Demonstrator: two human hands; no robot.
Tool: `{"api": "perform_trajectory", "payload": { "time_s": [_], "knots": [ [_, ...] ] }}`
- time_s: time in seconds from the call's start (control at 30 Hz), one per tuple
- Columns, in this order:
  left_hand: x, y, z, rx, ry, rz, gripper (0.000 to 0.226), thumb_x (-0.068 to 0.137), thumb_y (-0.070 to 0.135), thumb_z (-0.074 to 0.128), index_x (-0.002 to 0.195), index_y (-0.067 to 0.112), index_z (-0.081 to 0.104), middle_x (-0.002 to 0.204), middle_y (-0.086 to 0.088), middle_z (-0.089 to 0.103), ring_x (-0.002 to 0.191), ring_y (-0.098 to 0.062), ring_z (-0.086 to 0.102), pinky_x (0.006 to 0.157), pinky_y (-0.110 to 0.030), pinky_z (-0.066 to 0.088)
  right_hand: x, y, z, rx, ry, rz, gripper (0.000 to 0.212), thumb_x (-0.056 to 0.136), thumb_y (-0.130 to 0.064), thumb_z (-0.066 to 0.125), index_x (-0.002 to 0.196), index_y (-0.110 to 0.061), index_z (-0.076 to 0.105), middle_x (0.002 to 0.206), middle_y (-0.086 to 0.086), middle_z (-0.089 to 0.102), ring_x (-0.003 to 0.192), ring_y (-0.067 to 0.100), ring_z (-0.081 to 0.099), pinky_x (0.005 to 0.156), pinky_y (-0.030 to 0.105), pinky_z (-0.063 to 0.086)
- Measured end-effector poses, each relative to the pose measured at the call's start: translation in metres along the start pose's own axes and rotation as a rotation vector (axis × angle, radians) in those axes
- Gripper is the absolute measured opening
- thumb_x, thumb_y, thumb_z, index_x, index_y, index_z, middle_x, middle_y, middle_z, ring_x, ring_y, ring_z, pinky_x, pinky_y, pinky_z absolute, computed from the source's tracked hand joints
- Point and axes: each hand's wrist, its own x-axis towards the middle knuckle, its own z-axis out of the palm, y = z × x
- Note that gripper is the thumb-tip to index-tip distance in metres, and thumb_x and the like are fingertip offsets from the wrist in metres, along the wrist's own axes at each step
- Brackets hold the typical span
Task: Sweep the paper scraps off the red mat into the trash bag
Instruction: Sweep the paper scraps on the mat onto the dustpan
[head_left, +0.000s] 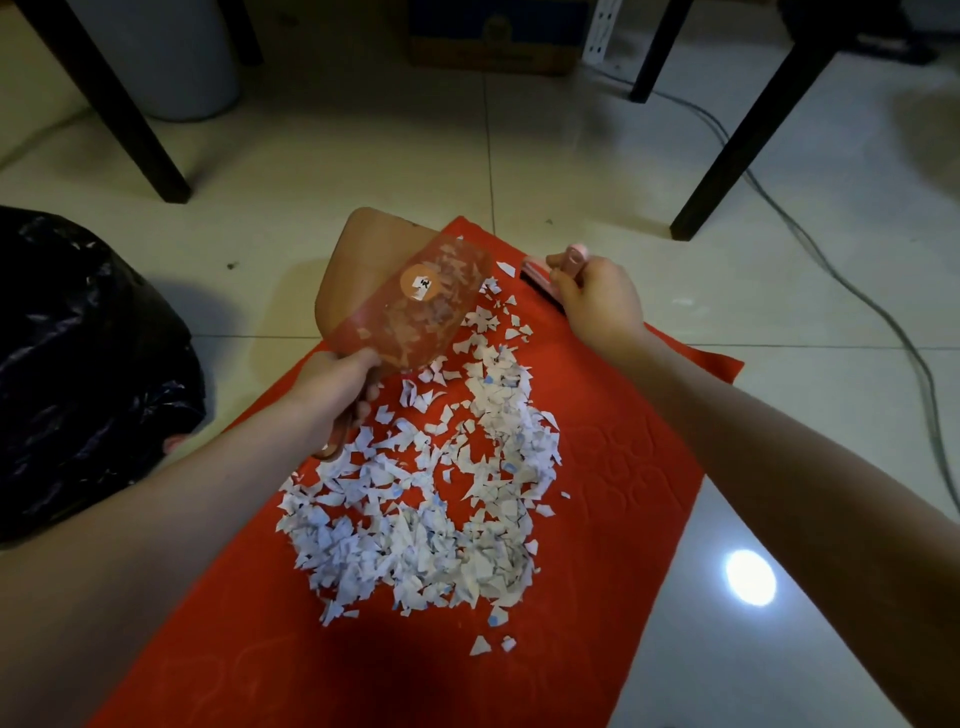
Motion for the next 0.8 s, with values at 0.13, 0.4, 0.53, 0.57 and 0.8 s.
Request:
{"api": "perform_trajectory", "payload": {
  "time_s": [0.13,0.4,0.53,0.57,0.8],
  "knots": [
    [0.001,-0.006,0.001,0.007,-0.014,-0.023,0.018,0.092,0.024,0.054,0.083,0.008,0.055,0.059,-0.005,0.047,0.042,-0.015,0.037,0.042,-0.022,0.033,0.0,-0.01,0.015,-0.072,-0.11,0.019,0.04,0.095,-0.047,0.045,0.105,-0.014,0.066,0.093,0.009,0.069,0.078,0.023,0.063,0.07,0.038,0.053],
    [-0.002,-0.011,-0.01,-0.001,-0.006,-0.013,0.02,0.091,0.025,0.057,0.079,0.008,0.056,0.06,-0.006,0.048,0.041,-0.016,0.036,0.038,-0.019,0.032,-0.071,-0.016,-0.015,-0.028,-0.411,-0.228,0.026,0.097,-0.026,0.047,0.117,-0.023,0.063,0.094,0.001,0.069,0.076,0.019,0.066,0.068,0.036,0.057],
    [-0.006,-0.009,-0.011,0.003,-0.003,-0.011,0.018,0.091,0.023,0.055,0.082,0.008,0.056,0.061,-0.007,0.047,0.044,-0.016,0.035,0.038,-0.018,0.032,-0.063,-0.013,-0.031,0.012,-0.279,-0.218,0.026,0.096,-0.026,0.049,0.118,-0.026,0.063,0.105,0.0,0.067,0.088,0.021,0.062,0.079,0.041,0.054],
    [-0.007,-0.009,-0.01,0.01,-0.001,-0.012,0.018,0.091,0.023,0.055,0.082,0.008,0.056,0.061,-0.006,0.047,0.044,-0.016,0.035,0.038,-0.019,0.032,-0.055,-0.011,-0.028,-0.018,-0.258,-0.207,0.026,0.096,-0.027,0.049,0.118,-0.027,0.064,0.105,0.001,0.068,0.088,0.02,0.062,0.079,0.041,0.053],
    [-0.003,-0.012,-0.001,0.043,0.01,-0.027,0.017,0.092,0.023,0.053,0.084,0.008,0.053,0.06,-0.006,0.047,0.043,-0.015,0.037,0.041,-0.022,0.033,-0.016,-0.013,0.008,-0.083,-0.097,-0.033,0.032,0.097,-0.037,0.044,0.111,-0.016,0.065,0.088,0.004,0.061,0.076,0.021,0.055,0.065,0.032,0.045]
  ]
}}
